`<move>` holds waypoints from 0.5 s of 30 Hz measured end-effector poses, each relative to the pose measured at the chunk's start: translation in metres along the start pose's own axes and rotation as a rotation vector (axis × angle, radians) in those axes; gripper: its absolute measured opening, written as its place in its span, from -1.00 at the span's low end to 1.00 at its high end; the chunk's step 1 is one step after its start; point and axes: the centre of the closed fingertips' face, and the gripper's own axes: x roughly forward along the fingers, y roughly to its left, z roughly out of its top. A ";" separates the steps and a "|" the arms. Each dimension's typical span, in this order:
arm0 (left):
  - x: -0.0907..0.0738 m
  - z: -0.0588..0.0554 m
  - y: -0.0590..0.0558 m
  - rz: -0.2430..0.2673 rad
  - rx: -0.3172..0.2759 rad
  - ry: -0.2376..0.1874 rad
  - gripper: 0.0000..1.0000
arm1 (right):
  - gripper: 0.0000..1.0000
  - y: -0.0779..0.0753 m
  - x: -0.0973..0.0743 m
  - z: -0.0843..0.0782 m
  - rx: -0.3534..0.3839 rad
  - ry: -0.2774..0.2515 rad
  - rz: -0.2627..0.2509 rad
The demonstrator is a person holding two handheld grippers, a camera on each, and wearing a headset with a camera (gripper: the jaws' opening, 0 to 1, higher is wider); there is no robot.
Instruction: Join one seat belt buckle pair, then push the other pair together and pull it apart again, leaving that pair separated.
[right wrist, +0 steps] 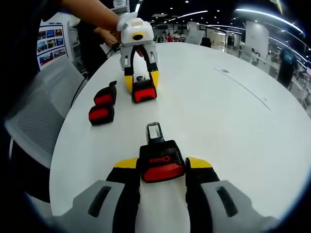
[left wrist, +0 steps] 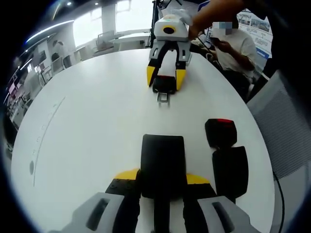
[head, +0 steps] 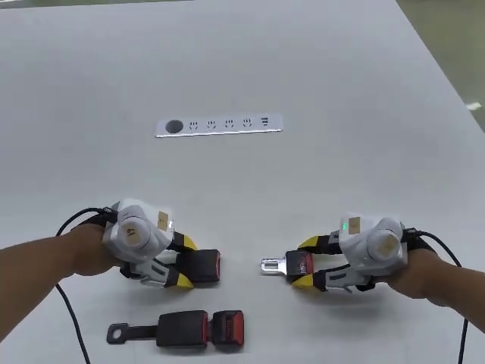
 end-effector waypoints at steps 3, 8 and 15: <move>0.000 -0.001 0.000 0.001 -0.001 0.001 -0.33 | -0.31 0.000 -0.002 -0.002 0.002 -0.003 -0.004; 0.000 -0.002 0.001 0.002 -0.003 0.003 -0.33 | -0.31 -0.003 -0.008 -0.006 0.010 0.000 -0.010; 0.000 0.000 0.000 0.006 -0.005 0.007 -0.32 | -0.31 -0.004 -0.012 -0.009 0.014 -0.001 -0.017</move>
